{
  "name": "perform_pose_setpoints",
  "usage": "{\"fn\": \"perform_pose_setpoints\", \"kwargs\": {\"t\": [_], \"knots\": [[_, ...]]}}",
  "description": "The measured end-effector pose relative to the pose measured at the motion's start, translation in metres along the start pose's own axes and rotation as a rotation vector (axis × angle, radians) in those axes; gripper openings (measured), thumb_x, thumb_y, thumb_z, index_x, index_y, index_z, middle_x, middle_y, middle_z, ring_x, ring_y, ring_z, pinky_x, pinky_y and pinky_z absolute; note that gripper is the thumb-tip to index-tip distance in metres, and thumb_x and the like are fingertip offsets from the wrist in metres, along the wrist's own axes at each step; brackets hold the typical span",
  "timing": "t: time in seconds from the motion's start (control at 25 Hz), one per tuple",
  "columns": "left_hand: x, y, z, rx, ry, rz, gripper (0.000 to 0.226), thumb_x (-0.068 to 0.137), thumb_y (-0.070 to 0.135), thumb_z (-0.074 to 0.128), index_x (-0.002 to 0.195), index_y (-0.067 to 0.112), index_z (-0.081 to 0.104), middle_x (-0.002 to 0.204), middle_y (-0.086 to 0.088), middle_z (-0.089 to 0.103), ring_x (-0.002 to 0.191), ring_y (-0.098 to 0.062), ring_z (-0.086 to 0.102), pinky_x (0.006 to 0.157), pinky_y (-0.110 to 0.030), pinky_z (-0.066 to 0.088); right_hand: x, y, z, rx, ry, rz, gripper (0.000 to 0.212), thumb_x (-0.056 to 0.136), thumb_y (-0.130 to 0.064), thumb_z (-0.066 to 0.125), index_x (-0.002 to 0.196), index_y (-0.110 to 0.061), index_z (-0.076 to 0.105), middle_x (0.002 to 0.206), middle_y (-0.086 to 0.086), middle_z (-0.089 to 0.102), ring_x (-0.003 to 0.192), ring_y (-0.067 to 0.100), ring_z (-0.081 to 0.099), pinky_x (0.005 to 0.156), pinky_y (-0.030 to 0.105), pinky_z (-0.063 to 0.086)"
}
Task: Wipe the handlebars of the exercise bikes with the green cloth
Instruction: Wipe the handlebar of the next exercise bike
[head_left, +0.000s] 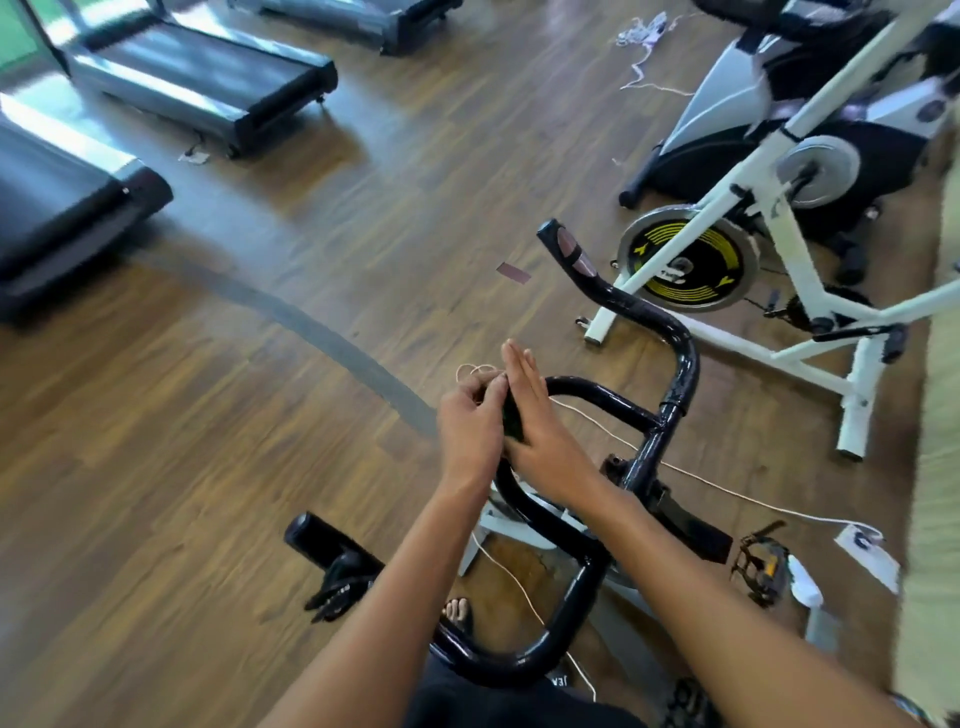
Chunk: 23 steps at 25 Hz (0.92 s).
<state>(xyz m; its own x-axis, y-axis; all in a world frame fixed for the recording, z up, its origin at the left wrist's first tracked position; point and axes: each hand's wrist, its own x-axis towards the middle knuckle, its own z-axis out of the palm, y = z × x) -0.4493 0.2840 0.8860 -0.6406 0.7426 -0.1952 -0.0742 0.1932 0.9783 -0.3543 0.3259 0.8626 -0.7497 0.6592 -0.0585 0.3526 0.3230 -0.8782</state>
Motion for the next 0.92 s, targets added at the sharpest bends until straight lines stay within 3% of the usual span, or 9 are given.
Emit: {"fn": "perform_pose_setpoints", "kwargs": {"t": [0.12,0.2,0.32,0.4,0.52,0.6,0.76,0.84,0.92], "knots": [[0.011,0.011,0.004,0.017,-0.128,-0.016,0.017,0.097,0.013,0.059,0.095,0.012,0.076,0.087,-0.009,0.075,0.081,-0.021,0.071,0.074,-0.034,0.059,-0.011,-0.014,-0.014,0.397,0.226,0.100,0.086,0.091,-0.009,0.049,0.157,-0.040,0.002,0.162,-0.019,0.007,0.149,0.000,0.012,0.115,0.017,0.026],[0.022,0.022,0.008,-0.013,-0.261,-0.058,0.018,0.097,0.011,0.057,0.092,0.013,0.075,0.086,-0.010,0.074,0.081,-0.022,0.068,0.074,-0.037,0.058,-0.016,-0.014,-0.028,0.587,0.464,0.196,0.075,0.087,-0.021,0.047,0.156,-0.034,0.020,0.154,-0.010,0.033,0.135,0.002,0.040,0.098,0.016,0.045],[0.033,0.039,0.022,-0.110,-0.445,-0.167,0.022,0.096,0.005,0.053,0.089,0.010,0.073,0.081,-0.009,0.070,0.077,-0.021,0.064,0.067,-0.033,0.054,-0.028,0.000,-0.046,0.636,0.574,0.348,0.045,0.090,-0.033,0.049,0.133,-0.021,0.060,0.124,0.002,0.066,0.119,0.021,0.060,0.092,0.030,0.050],[0.041,0.046,0.039,-0.128,-0.573,-0.248,0.022,0.096,0.003,0.051,0.089,0.007,0.072,0.079,-0.009,0.068,0.072,-0.018,0.064,0.061,-0.028,0.053,-0.043,0.010,-0.055,0.720,0.634,0.399,0.033,0.089,-0.033,0.061,0.115,-0.016,0.070,0.113,0.008,0.072,0.113,0.028,0.064,0.096,0.040,0.051],[0.047,0.050,0.066,-0.087,-0.786,-0.302,0.017,0.095,0.008,0.060,0.105,-0.001,0.070,0.086,-0.008,0.070,0.076,-0.017,0.067,0.065,-0.030,0.056,-0.065,0.020,-0.067,0.845,0.718,0.397,0.021,0.092,-0.019,0.064,0.111,-0.010,0.068,0.110,0.011,0.073,0.105,0.025,0.069,0.087,0.038,0.057],[0.050,0.045,0.093,0.024,-0.892,-0.291,0.028,0.088,0.003,0.069,0.115,-0.004,0.065,0.097,-0.010,0.069,0.084,-0.021,0.069,0.070,-0.035,0.059,-0.074,0.029,-0.079,0.865,0.793,0.449,0.018,0.094,-0.014,0.063,0.111,-0.010,0.065,0.112,0.014,0.072,0.103,0.028,0.070,0.085,0.042,0.058],[0.060,0.023,0.144,0.276,-0.833,-0.151,0.026,0.081,0.001,0.075,0.106,0.004,0.069,0.101,-0.012,0.071,0.096,-0.031,0.070,0.086,-0.045,0.059,-0.073,0.043,-0.104,0.562,0.829,0.637,0.032,0.092,-0.025,0.069,0.121,-0.023,0.056,0.116,0.003,0.067,0.094,0.018,0.071,0.080,0.037,0.060],[0.064,0.014,0.158,0.440,-0.808,-0.030,0.026,0.080,0.011,0.078,0.104,0.011,0.068,0.099,-0.005,0.071,0.091,-0.020,0.070,0.079,-0.034,0.060,-0.065,0.047,-0.110,0.394,0.784,0.718,0.044,0.092,-0.026,0.069,0.130,-0.023,0.048,0.118,0.000,0.063,0.091,0.013,0.068,0.069,0.028,0.058],[0.067,0.010,0.156,0.548,-0.755,0.079,0.024,0.084,0.020,0.076,0.105,0.013,0.067,0.097,0.002,0.069,0.088,-0.010,0.067,0.067,-0.015,0.053,-0.058,0.047,-0.107,0.161,0.799,0.737,0.055,0.093,-0.022,0.066,0.141,-0.024,0.039,0.132,0.002,0.055,0.108,0.018,0.063,0.080,0.031,0.057]]}}
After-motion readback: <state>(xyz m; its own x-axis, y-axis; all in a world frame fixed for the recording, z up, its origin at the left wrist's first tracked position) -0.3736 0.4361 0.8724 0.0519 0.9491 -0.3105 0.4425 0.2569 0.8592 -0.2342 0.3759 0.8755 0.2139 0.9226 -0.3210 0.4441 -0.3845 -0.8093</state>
